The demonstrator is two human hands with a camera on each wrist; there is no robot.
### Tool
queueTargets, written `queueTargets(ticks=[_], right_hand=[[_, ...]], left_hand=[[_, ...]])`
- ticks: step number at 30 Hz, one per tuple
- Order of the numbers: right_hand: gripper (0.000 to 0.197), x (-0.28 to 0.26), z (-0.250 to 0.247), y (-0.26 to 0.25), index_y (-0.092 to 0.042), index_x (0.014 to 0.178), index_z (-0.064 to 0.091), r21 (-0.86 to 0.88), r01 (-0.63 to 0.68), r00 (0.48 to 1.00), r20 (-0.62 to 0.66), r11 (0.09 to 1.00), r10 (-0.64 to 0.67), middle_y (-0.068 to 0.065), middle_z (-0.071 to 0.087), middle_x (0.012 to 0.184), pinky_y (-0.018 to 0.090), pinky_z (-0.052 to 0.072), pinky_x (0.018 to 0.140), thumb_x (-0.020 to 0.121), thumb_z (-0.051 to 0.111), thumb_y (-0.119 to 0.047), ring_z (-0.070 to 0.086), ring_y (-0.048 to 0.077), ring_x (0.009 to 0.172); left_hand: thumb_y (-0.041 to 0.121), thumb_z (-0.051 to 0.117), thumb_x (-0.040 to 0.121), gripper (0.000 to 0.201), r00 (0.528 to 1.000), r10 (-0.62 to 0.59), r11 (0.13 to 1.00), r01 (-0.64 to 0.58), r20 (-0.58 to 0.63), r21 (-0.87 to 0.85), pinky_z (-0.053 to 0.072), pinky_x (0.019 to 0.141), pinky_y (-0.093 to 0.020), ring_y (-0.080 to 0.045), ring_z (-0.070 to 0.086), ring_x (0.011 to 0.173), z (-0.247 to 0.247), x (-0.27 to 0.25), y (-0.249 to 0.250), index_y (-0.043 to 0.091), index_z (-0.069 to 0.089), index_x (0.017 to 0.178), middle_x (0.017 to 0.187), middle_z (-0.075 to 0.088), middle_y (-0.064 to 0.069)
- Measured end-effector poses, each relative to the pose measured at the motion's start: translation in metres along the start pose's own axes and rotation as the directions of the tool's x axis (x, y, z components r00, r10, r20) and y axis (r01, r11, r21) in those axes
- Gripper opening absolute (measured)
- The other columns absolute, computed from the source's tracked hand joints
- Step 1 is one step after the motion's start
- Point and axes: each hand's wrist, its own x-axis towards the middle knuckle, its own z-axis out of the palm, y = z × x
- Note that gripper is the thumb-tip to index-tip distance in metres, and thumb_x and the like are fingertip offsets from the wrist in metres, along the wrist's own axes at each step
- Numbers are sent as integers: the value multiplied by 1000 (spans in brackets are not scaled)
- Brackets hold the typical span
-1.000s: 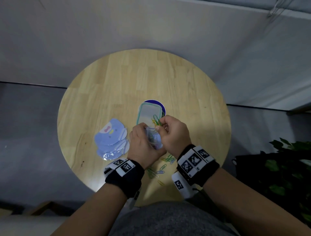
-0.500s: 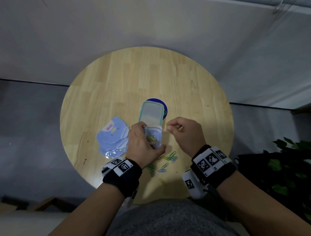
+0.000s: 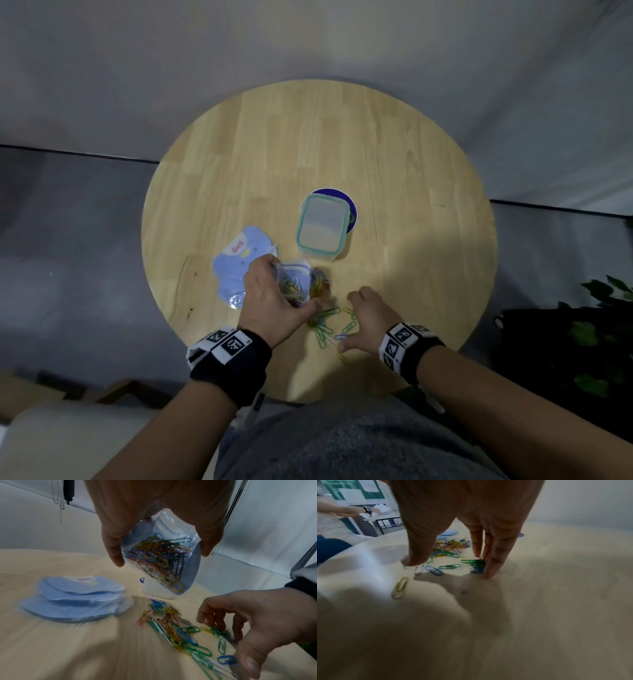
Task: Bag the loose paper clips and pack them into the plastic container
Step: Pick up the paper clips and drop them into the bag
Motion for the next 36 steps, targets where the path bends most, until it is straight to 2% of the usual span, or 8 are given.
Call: queueTargets(ticks=[5, 10, 13, 16, 20, 25, 30, 36], right_hand=[[94, 4, 13, -17, -13, 132, 36, -81, 74, 997, 21, 994, -72, 8, 41, 125, 41, 45, 97, 58, 77, -56, 42, 27, 117], [64, 8, 9, -9, -14, 127, 44, -35, 96, 994, -56, 995, -98, 9, 49, 122, 40, 45, 94, 76, 69, -44, 48, 29, 116], [79, 2, 4, 2, -13, 125, 48, -92, 157, 985, -56, 983, -162, 8, 50, 122, 36, 40, 98, 65, 72, -57, 46, 28, 115], [92, -5, 8, 7, -12, 131, 41, -206, 203, 979, 26, 957, -202, 10, 44, 128, 37, 37, 100, 59, 77, -54, 42, 30, 117], [68, 4, 10, 3, -10, 123, 47, -145, 148, 988, -12, 978, -151, 12, 48, 124, 40, 42, 96, 68, 77, -36, 46, 31, 114], [34, 15, 4, -1, -1, 108, 56, -62, 138, 984, -104, 988, -144, 18, 57, 110, 40, 43, 81, 89, 58, -28, 55, 35, 105], [55, 9, 13, 7, -6, 115, 53, -128, 164, 984, -47, 978, -171, 14, 53, 116, 40, 45, 90, 73, 74, -34, 50, 33, 108], [36, 12, 14, 0, -5, 110, 55, -138, 140, 983, -99, 980, -155, 15, 55, 113, 40, 45, 85, 80, 67, -21, 53, 33, 107]], left_hand=[[63, 61, 52, 88, 1000, 21, 999, -21, 3, 27, 37, 85, -31, -22, 41, 101, 2, -2, 1, 5, 39, 113, 107, 38, -3], [62, 63, 51, 89, 999, 42, 998, -43, 24, 45, 36, 85, -30, -24, 41, 102, 1, 3, 1, 4, 39, 115, 109, 40, -7], [62, 63, 52, 89, 998, 50, 997, -51, 24, 60, 35, 85, -29, -24, 41, 101, 1, 4, -2, 4, 38, 115, 108, 40, -8], [63, 63, 52, 88, 999, 49, 997, -50, 22, 61, 34, 85, -28, -23, 41, 100, 3, 3, -3, 4, 39, 114, 107, 40, -7], [59, 64, 52, 84, 998, 59, 997, -61, 27, 54, 36, 84, -30, -23, 41, 98, 5, 2, -2, 6, 39, 112, 104, 39, -4], [62, 62, 52, 86, 998, 62, 997, -63, 22, 50, 34, 83, -28, -20, 40, 97, 3, -1, -1, 5, 40, 112, 103, 38, -4], [60, 63, 53, 83, 998, 56, 996, -58, 33, 61, 34, 81, -29, -20, 39, 97, 3, -4, -6, 7, 38, 111, 103, 36, -2], [56, 63, 51, 83, 997, 56, 997, -58, 46, 55, 34, 83, -29, -23, 39, 99, 5, -5, -8, 7, 37, 113, 105, 35, -2]])
